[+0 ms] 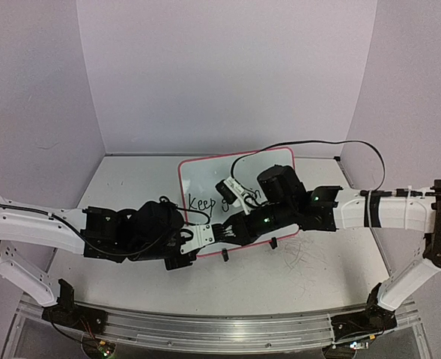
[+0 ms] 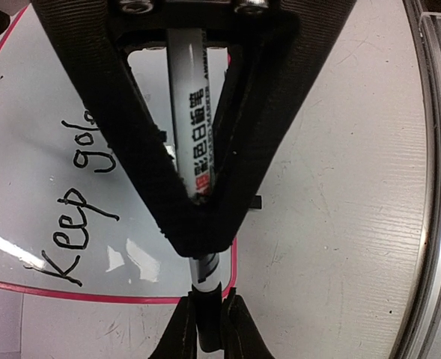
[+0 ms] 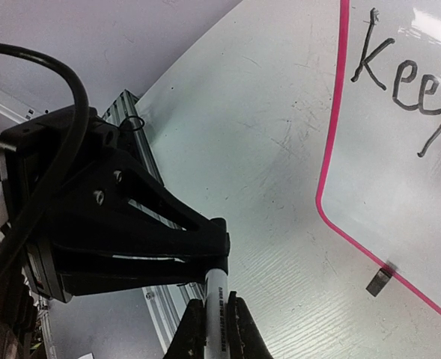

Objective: Write a sentence on the whiteboard
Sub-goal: Insert the pen cap into the whiteboard marker, then put down the whiteboard marker at the center of the board.

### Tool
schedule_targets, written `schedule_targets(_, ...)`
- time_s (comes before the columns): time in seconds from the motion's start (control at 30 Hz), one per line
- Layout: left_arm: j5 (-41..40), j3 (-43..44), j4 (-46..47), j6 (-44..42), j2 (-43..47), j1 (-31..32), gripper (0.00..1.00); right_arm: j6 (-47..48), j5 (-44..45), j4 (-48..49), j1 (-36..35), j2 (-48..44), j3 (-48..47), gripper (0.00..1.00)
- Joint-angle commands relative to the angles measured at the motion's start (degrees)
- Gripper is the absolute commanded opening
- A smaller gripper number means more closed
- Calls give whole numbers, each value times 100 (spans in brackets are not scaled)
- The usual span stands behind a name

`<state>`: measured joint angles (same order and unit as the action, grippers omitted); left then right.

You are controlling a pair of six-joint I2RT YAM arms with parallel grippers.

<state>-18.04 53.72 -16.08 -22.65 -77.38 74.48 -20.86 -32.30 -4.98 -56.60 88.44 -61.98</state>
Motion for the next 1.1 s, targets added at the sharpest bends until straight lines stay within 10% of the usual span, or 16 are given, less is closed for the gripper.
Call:
schedule_targets(0.0,108,199,2039,-31,412,141,0,-190,-100,647,-384,319,-62,0)
schedule_targets(0.37,-532,158,2257,79,754,140,2,122,697,569,-391,-524,-82,0)
schedule_targets(0.63,-1242,357,1950,995,1332,132,64,388,808,152,426,-1252,-74,0)
schedule_targets(1.07,-130,429,1013,2997,1633,-730,77,713,974,-91,900,-1762,432,0)
